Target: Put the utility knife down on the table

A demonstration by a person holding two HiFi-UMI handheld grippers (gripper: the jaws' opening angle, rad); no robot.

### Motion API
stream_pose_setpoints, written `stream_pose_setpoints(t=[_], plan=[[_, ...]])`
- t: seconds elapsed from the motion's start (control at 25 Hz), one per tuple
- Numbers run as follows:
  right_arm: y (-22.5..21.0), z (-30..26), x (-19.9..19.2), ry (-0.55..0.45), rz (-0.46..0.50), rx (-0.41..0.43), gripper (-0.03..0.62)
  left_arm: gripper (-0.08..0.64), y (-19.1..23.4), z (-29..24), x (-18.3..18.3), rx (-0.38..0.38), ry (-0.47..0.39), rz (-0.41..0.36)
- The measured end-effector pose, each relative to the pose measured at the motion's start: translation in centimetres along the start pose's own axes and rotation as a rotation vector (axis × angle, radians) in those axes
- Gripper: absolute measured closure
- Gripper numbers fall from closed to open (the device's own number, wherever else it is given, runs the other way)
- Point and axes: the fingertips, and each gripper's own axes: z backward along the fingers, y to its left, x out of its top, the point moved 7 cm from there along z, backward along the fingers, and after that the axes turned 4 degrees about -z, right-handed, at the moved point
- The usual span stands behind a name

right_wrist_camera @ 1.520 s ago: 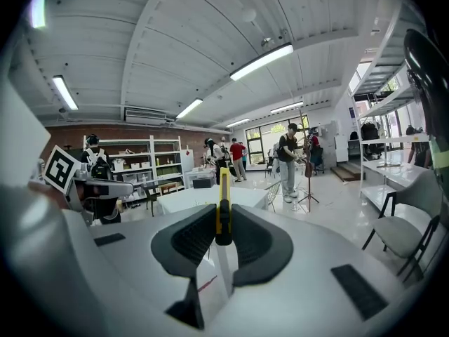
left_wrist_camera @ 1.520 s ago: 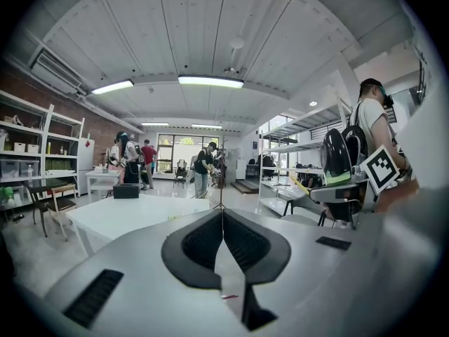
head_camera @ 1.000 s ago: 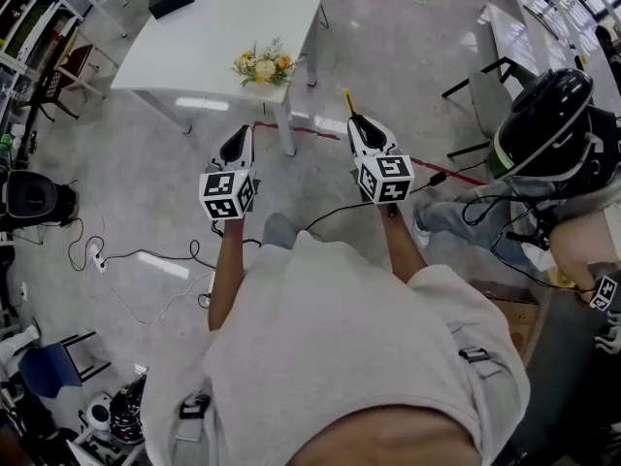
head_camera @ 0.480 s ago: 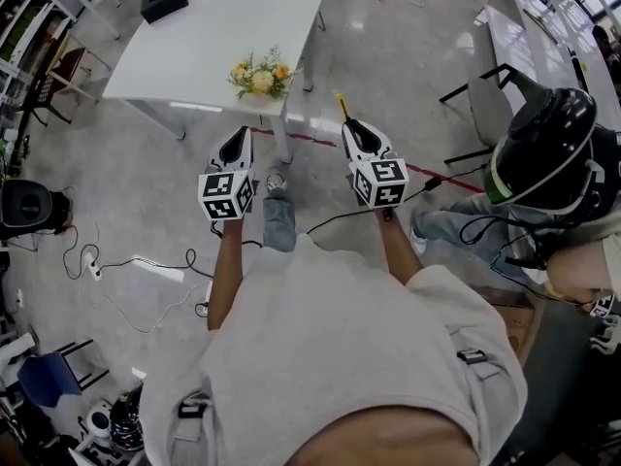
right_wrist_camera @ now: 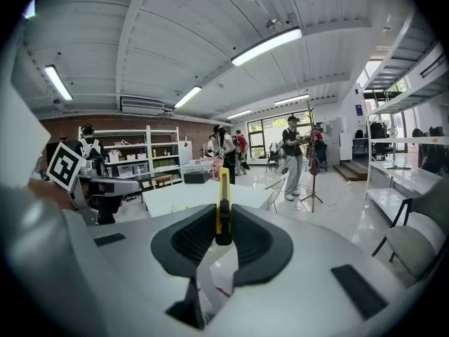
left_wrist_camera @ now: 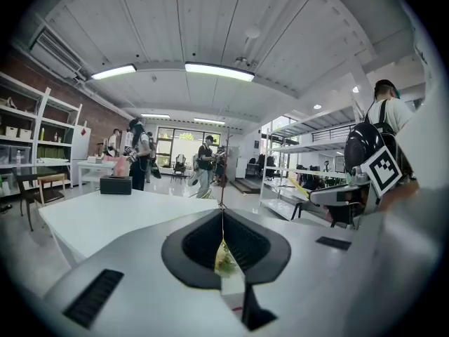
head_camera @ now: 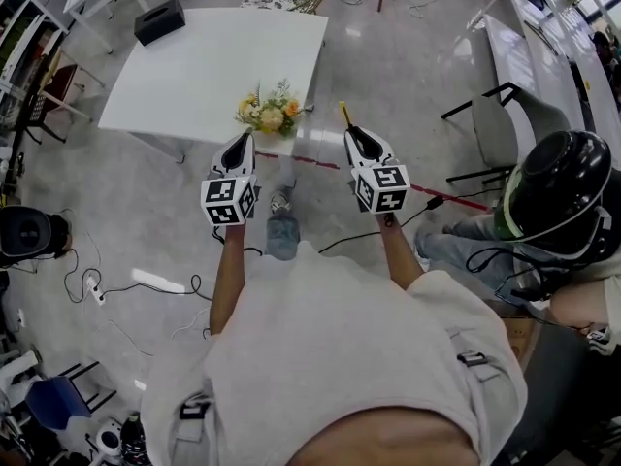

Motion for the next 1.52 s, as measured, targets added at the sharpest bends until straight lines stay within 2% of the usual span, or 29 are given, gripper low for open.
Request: stream_pose_setpoints(t=[0.52, 0.8, 1.08, 1.52], plan=[[0.2, -15.3, 6.6, 0.006, 0.026, -0.032, 0.509, 0.538, 12.6, -11.4, 3.8, -0.024, -0.018, 0.035], [-0.9, -21.2, 9.2, -0.011, 0.031, -0.07, 0.509, 0.538, 16.8, -17.0, 5.5, -0.063, -0.033, 0.03], [-2.0, -24.6, 10.2, -0.006, 0.03, -0.091, 0.509, 0.538, 18.6, -20.9, 5.9, -0.091, -0.023, 0.031], [-3.5, -27.0, 10.1, 0.028, 0.013, -0.083, 0.509, 0.538, 18.0, -23.7, 4.8, -0.124, 0.031, 0.051]])
